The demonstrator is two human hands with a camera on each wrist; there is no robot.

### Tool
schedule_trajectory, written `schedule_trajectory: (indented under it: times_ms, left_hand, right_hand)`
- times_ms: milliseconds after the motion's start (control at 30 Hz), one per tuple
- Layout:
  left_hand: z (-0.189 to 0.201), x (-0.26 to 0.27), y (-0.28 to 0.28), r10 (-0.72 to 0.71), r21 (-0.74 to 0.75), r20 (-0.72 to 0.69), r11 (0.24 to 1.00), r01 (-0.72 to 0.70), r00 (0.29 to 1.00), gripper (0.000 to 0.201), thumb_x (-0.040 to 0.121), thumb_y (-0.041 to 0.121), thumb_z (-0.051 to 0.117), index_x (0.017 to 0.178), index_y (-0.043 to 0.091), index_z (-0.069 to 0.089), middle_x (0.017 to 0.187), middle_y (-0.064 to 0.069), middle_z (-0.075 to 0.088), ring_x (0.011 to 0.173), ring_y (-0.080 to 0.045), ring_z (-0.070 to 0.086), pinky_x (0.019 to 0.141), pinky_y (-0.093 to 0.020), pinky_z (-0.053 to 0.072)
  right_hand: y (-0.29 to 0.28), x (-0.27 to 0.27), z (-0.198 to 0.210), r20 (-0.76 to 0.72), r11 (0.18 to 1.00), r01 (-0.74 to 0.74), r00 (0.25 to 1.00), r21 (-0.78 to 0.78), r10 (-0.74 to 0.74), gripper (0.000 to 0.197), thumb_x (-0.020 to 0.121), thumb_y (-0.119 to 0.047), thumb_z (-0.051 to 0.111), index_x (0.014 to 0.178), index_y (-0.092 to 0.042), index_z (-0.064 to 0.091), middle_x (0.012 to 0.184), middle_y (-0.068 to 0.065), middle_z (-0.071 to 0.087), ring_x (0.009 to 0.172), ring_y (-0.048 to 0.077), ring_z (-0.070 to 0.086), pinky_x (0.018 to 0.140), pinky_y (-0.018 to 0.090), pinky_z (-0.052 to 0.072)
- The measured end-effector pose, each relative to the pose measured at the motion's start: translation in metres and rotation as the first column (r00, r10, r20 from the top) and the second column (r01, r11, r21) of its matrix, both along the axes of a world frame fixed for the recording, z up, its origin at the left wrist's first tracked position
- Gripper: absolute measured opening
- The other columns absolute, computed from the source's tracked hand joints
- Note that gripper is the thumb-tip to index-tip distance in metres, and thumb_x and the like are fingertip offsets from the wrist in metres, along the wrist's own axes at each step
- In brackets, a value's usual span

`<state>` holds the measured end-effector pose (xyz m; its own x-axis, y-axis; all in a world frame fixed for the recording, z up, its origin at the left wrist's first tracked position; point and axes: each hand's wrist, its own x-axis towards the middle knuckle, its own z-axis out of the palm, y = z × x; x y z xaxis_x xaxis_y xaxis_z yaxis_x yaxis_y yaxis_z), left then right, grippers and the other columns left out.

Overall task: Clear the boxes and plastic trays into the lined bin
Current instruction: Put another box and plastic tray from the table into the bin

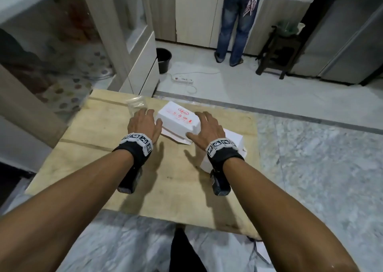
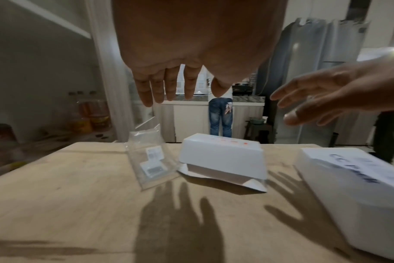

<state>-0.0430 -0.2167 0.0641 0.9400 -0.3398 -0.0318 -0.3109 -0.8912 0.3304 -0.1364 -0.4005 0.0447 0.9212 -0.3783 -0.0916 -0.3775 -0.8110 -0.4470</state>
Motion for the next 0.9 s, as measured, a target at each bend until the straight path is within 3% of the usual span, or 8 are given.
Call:
schedule_trajectory:
  times_ms: [200, 300, 400, 533, 733, 900]
  left_hand:
    - [-0.048, 0.077, 0.001, 0.117, 0.064, -0.061, 0.991, -0.114, 0.991, 0.050, 0.093, 0.032, 0.048, 0.138, 0.010, 0.045, 0.148, -0.015, 0.040, 0.132, -0.035, 0.040, 0.106, -0.044, 0.035]
    - [-0.069, 0.106, -0.005, 0.167, 0.085, -0.081, 0.984, -0.160, 0.983, 0.060, 0.091, 0.034, 0.051, 0.144, 0.012, 0.035, 0.156, -0.013, 0.023, 0.138, -0.035, 0.030, 0.108, -0.045, 0.033]
    - [-0.078, 0.123, -0.009, 0.233, 0.096, -0.025, 0.969, -0.230, 0.972, 0.082, 0.085, 0.046, 0.057, 0.149, 0.010, 0.021, 0.153, -0.013, 0.026, 0.131, -0.038, 0.036, 0.103, -0.048, 0.037]
    - [-0.080, 0.150, -0.008, 0.291, 0.094, -0.002, 0.953, -0.290, 0.957, 0.078, 0.081, 0.059, 0.055, 0.142, 0.015, 0.034, 0.144, -0.015, 0.031, 0.126, -0.038, 0.035, 0.099, -0.049, 0.038]
    - [-0.088, 0.166, -0.006, 0.333, -0.127, -0.175, 0.925, -0.357, 0.926, 0.059, 0.084, 0.030, 0.064, 0.138, 0.020, 0.042, 0.148, -0.014, 0.021, 0.130, -0.037, 0.034, 0.095, -0.045, 0.047]
    - [-0.096, 0.153, 0.006, 0.213, -0.249, -0.169, 0.936, -0.251, 0.962, 0.055, 0.084, 0.019, 0.062, 0.137, 0.024, 0.046, 0.153, -0.006, 0.018, 0.130, -0.032, 0.036, 0.102, -0.040, 0.042]
  right_hand:
    - [-0.017, 0.092, -0.049, -0.224, 0.994, -0.106, 0.969, 0.014, 0.106, 0.096, 0.068, -0.068, 0.067, 0.146, -0.046, 0.017, 0.158, 0.009, 0.015, 0.144, 0.034, 0.018, 0.114, 0.052, 0.021]
    - [-0.020, 0.120, -0.073, -0.295, 0.985, -0.170, 0.941, 0.018, 0.167, 0.095, 0.067, -0.073, 0.063, 0.145, -0.051, 0.014, 0.155, 0.008, 0.020, 0.140, 0.035, 0.025, 0.112, 0.055, 0.023]
    - [-0.018, 0.137, -0.085, -0.312, 0.982, -0.181, 0.937, -0.049, 0.157, 0.092, 0.068, -0.074, 0.057, 0.144, -0.054, 0.010, 0.146, 0.007, 0.031, 0.130, 0.035, 0.034, 0.104, 0.054, 0.030]
    - [-0.015, 0.161, -0.085, -0.319, 0.994, -0.073, 0.947, -0.078, 0.045, 0.090, 0.072, -0.072, 0.053, 0.146, -0.049, 0.007, 0.147, 0.011, 0.026, 0.131, 0.036, 0.032, 0.101, 0.056, 0.031]
    - [-0.009, 0.160, -0.083, -0.292, 0.997, -0.048, 0.956, -0.056, 0.029, 0.095, 0.070, -0.064, 0.056, 0.148, -0.042, 0.007, 0.149, 0.011, 0.022, 0.134, 0.034, 0.026, 0.104, 0.056, 0.028]
    - [-0.002, 0.145, -0.083, -0.238, 0.999, 0.034, 0.971, -0.011, -0.036, 0.088, 0.072, -0.062, 0.057, 0.148, -0.041, 0.017, 0.143, 0.008, 0.028, 0.128, 0.032, 0.032, 0.103, 0.052, 0.032]
